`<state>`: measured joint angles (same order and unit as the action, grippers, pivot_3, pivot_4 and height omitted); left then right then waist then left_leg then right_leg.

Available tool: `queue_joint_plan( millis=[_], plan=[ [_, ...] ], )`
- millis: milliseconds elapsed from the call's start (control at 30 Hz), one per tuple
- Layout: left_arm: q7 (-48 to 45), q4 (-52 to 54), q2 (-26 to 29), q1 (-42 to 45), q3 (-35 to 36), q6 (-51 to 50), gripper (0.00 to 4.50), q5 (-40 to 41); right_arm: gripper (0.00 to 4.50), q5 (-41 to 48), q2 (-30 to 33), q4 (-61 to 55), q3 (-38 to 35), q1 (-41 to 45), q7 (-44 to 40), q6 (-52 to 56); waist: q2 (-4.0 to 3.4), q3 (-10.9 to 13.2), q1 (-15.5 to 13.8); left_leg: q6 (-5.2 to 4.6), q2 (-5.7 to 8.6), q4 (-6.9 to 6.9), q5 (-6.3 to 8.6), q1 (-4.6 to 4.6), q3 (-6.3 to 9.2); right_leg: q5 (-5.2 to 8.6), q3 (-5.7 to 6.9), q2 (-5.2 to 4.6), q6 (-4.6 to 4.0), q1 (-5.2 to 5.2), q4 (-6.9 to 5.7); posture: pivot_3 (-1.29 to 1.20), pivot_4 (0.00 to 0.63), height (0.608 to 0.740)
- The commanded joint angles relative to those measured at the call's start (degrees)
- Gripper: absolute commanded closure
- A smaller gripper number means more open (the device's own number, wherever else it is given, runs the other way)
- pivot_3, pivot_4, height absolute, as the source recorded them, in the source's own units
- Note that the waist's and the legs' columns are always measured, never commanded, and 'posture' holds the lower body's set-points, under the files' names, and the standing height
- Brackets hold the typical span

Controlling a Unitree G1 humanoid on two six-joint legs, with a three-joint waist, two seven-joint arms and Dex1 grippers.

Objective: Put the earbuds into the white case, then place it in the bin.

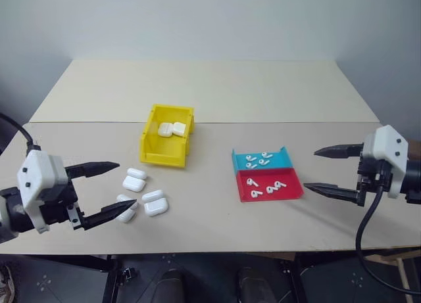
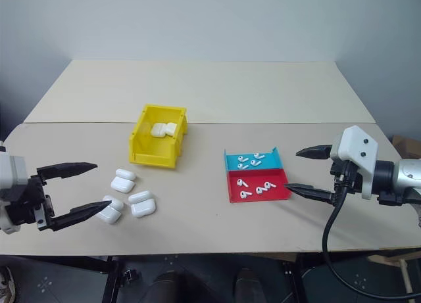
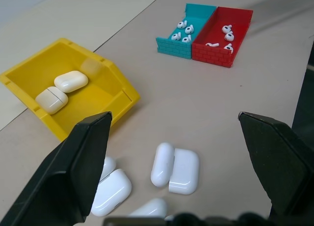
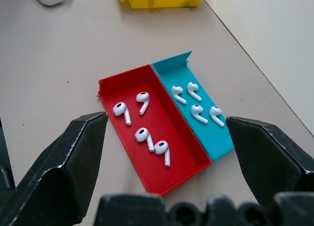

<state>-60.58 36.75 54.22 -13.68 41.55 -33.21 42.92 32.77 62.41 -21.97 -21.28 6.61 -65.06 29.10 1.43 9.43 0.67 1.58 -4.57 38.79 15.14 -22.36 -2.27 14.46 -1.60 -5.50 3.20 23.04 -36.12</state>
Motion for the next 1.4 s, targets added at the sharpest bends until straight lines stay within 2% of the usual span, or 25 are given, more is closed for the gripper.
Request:
queue_joint_plan(
  millis=[33,133,233,300,400,500,567,633,733,800,967,1233,1300,1400],
  plan=[
    [2.2,0.8,0.2,1.1,-0.1,-0.3,0.0,0.5,0.03,0.4,0.6,-1.1,-1.5,1.2,-0.3,-1.1,0.0,0.0,0.0,0.0,0.0,0.0,0.0,0.0,0.0,0.0,0.0,0.0,0.0,0.0,0.0,0.0,0.15,0.74],
    [5.4,1.4,0.4,2.0,0.0,-3.1,0.0,2.0,0.03,0.6,0.6,-1.1,-1.4,1.4,-0.3,-0.9,0.0,0.0,0.0,0.0,0.0,0.0,0.0,0.0,0.0,0.0,-0.01,0.0,0.0,0.0,-0.01,0.0,0.15,0.74],
    [5.1,3.1,3.9,0.7,0.6,-7.1,0.0,1.6,0.03,0.8,0.5,-1.2,-1.3,1.6,-0.1,-0.4,0.02,0.0,0.0,0.0,0.0,0.0,0.0,0.0,0.0,0.0,-0.01,0.01,0.0,0.01,-0.01,0.0,0.15,0.74],
    [5.8,4.2,6.1,1.1,1.9,-11.1,0.0,4.6,0.03,0.7,0.4,-1.0,-0.8,1.9,-0.1,-0.4,0.02,0.0,0.0,0.0,0.0,-0.02,0.0,-0.01,-0.01,0.0,-0.03,0.01,0.0,0.02,0.0,0.0,0.15,0.74],
    [4.6,6.5,13.5,0.5,2.5,-17.0,0.0,3.5,0.03,0.4,0.7,-0.8,0.0,2.7,0.1,-0.1,0.03,0.0,0.0,0.0,-0.03,-0.01,0.0,0.0,-0.04,0.0,-0.05,0.03,0.0,0.06,-0.03,0.0,0.15,0.74],
    [5.1,4.9,18.3,3.1,3.6,-24.9,0.0,8.1,0.03,1.3,1.0,-1.7,-0.2,2.8,0.0,1.0,0.02,0.0,0.0,0.0,-0.03,-0.03,0.0,0.04,-0.09,0.0,-0.1,0.04,0.0,0.06,-0.06,0.0,0.15,0.74],
    [3.4,3.8,24.9,4.4,2.0,-31.5,0.0,10.0,0.03,1.7,0.9,-2.6,-0.5,2.5,0.1,1.7,0.09,0.1,0.0,0.0,-0.04,-0.05,0.0,0.03,-0.09,0.0,-0.11,0.06,0.0,0.11,-0.07,0.0,0.15,0.74],
    [4.7,0.7,33.3,7.8,-2.5,-40.0,0.0,14.9,0.03,1.9,0.7,-3.4,-1.0,1.9,0.2,2.1,0.12,0.1,-0.1,0.0,-0.08,-0.06,0.0,0.03,-0.1,0.01,-0.12,0.11,-0.01,0.11,-0.06,0.0,0.15,0.74],
    [8.1,-1.0,38.7,12.3,-8.6,-43.5,0.0,17.7,0.03,2.2,0.3,-4.6,-1.4,1.1,1.2,2.9,0.09,0.1,0.0,-0.01,-0.07,-0.09,0.01,0.06,-0.21,0.01,-0.23,0.1,0.01,0.12,-0.05,0.0,0.15,0.74],
    [12.8,-4.1,42.3,16.5,-13.6,-45.8,0.0,22.9,0.03,2.4,0.1,-5.4,-1.8,0.0,1.3,3.0,0.1,0.1,0.1,-0.01,-0.08,-0.16,0.01,0.06,-0.23,0.01,-0.25,0.13,0.0,0.19,-0.06,0.0,0.15,0.74],
    [26.4,-9.8,48.8,22.1,-22.3,-47.4,0.0,36.2,0.03,2.8,0.3,-6.3,-1.5,-0.4,2.0,3.6,0.22,0.2,0.2,-0.01,-0.12,-0.18,0.01,0.07,-0.32,0.01,-0.35,0.19,-0.01,0.23,-0.09,0.0,0.15,0.74],
    [52.8,-15.0,57.9,14.9,-29.7,-37.2,0.0,66.6,0.03,3.9,2.5,-4.9,-0.3,2.0,0.2,5.4,0.28,0.2,0.0,0.0,-0.12,-0.17,0.01,0.05,-0.37,0.0,-0.35,0.17,-0.02,0.24,-0.08,0.0,0.15,0.74],
    [59.1,-14.4,58.5,11.6,-31.8,-33.3,0.0,69.7,0.03,3.9,3.8,-3.9,0.1,2.9,-1.2,5.7,0.26,0.2,0.0,0.0,-0.12,-0.17,0.01,0.08,-0.4,0.0,-0.38,0.15,-0.03,0.23,-0.08,0.0,0.15,0.74],
    [64.9,-13.4,57.3,8.7,-33.1,-28.7,0.0,70.1,0.03,4.2,4.8,-2.8,0.6,4.4,-2.5,6.0,0.28,0.2,0.0,0.0,-0.13,-0.18,0.01,0.11,-0.43,-0.01,-0.41,0.18,-0.04,0.23,-0.11,0.0,0.15,0.74]
  ],
)
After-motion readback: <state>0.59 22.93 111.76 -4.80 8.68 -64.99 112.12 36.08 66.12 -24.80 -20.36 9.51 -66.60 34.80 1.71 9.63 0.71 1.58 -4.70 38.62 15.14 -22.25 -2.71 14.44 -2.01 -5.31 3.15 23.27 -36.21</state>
